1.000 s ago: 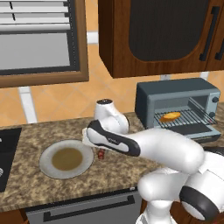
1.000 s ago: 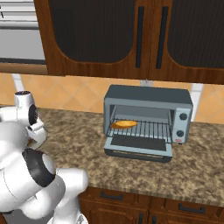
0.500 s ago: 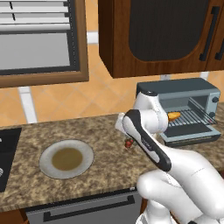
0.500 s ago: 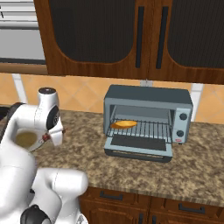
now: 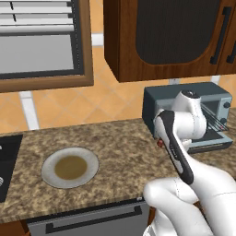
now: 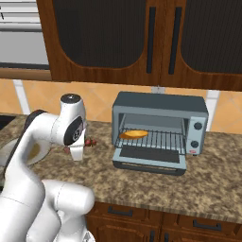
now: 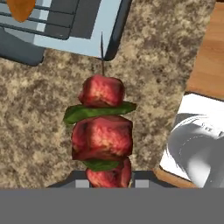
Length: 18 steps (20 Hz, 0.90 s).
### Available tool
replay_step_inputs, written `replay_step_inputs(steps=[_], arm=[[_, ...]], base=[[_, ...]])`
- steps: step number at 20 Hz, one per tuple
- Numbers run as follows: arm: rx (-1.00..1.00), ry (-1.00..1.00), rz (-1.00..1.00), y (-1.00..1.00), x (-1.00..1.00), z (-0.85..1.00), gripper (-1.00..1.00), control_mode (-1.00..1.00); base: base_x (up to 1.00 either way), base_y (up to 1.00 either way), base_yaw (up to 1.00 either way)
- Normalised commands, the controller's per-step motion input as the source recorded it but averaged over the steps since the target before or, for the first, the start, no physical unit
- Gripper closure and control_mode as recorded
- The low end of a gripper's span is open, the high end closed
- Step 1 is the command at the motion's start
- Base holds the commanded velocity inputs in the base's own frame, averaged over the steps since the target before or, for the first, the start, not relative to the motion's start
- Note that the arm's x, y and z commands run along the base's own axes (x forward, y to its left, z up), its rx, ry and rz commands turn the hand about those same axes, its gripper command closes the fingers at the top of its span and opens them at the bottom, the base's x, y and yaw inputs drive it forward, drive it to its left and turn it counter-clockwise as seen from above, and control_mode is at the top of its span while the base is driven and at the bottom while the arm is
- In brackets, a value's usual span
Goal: Pick up the kebab skewer and baguette bread, and place them inside the toaster oven. Close the toaster oven door and start by setting the timer.
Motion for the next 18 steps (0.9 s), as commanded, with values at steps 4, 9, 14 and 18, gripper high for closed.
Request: replay_step_inputs(steps=[4, 9, 14, 18], arm=[[0.02, -0.01, -0.17, -1.0, -0.08, 0.28, 1.0, -1.0], [0.01, -0.04, -0.18, -1.0, -0.01, 0.25, 1.0, -1.0], [0.02, -0.03, -0.2, -0.98, 0.14, 0.3, 1.0, -1.0], [0.04, -0.09, -0.13, -0.93, 0.21, 0.34, 1.0, -1.0]], base=[[0.0, 0.0, 0.0], [0.0, 0.0, 0.0], [0.0, 0.0, 0.0], [0.0, 0.0, 0.0]])
